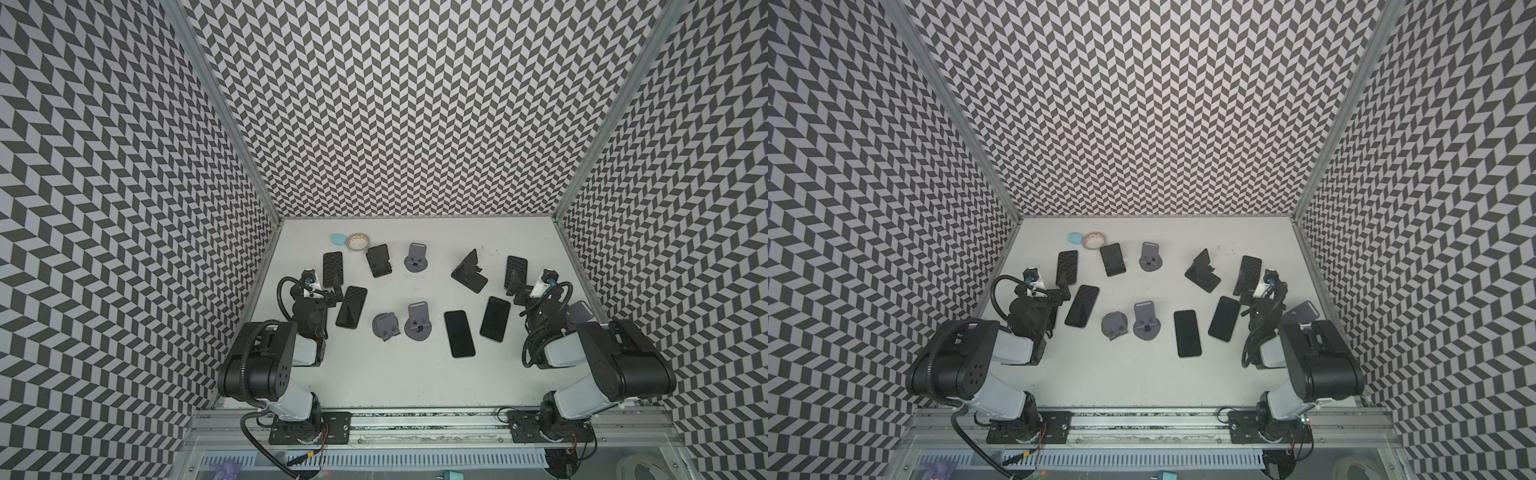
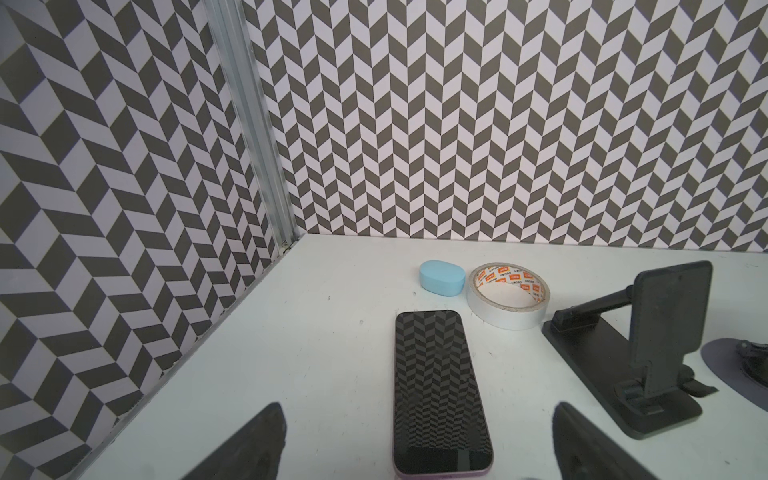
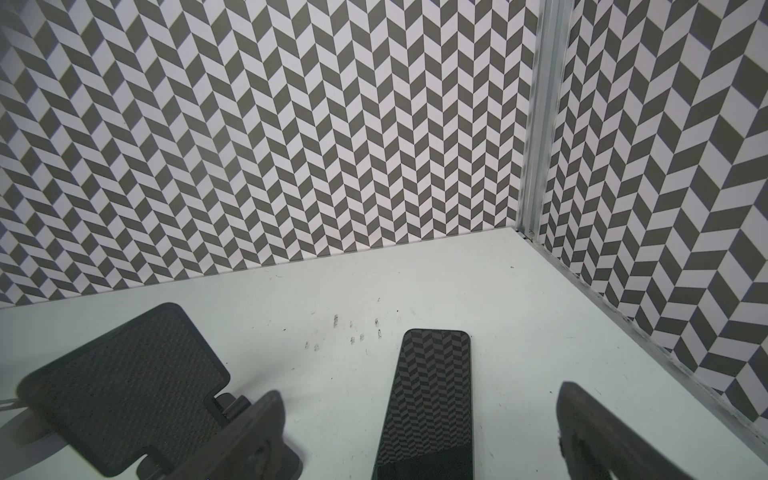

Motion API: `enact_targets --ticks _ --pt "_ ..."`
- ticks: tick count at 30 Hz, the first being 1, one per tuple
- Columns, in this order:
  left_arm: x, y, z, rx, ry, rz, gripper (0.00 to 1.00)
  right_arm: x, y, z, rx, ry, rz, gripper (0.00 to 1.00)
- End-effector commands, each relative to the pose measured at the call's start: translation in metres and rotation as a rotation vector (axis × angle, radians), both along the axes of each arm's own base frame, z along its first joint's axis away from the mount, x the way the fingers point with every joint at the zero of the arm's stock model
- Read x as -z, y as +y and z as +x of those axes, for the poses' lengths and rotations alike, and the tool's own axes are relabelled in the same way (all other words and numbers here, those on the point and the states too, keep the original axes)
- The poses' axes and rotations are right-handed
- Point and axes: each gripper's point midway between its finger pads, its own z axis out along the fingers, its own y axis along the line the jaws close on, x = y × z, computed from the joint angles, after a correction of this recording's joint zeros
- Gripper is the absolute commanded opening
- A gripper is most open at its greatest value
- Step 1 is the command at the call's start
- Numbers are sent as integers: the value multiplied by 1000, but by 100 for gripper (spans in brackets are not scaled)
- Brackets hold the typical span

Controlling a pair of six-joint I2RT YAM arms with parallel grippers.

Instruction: Remove the phone from the phone stand

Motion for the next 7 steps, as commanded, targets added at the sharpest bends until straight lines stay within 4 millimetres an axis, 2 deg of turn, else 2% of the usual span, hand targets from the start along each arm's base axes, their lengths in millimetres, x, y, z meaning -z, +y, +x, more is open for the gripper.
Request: enact_targets --ticks 1,7 --pt "-8 0 4 -5 -21 -6 100 -9 -2 -1 14 -45 11 99" --pt "-9 0 1 -9 -29 -5 100 -9 -2 -1 14 -44 10 99"
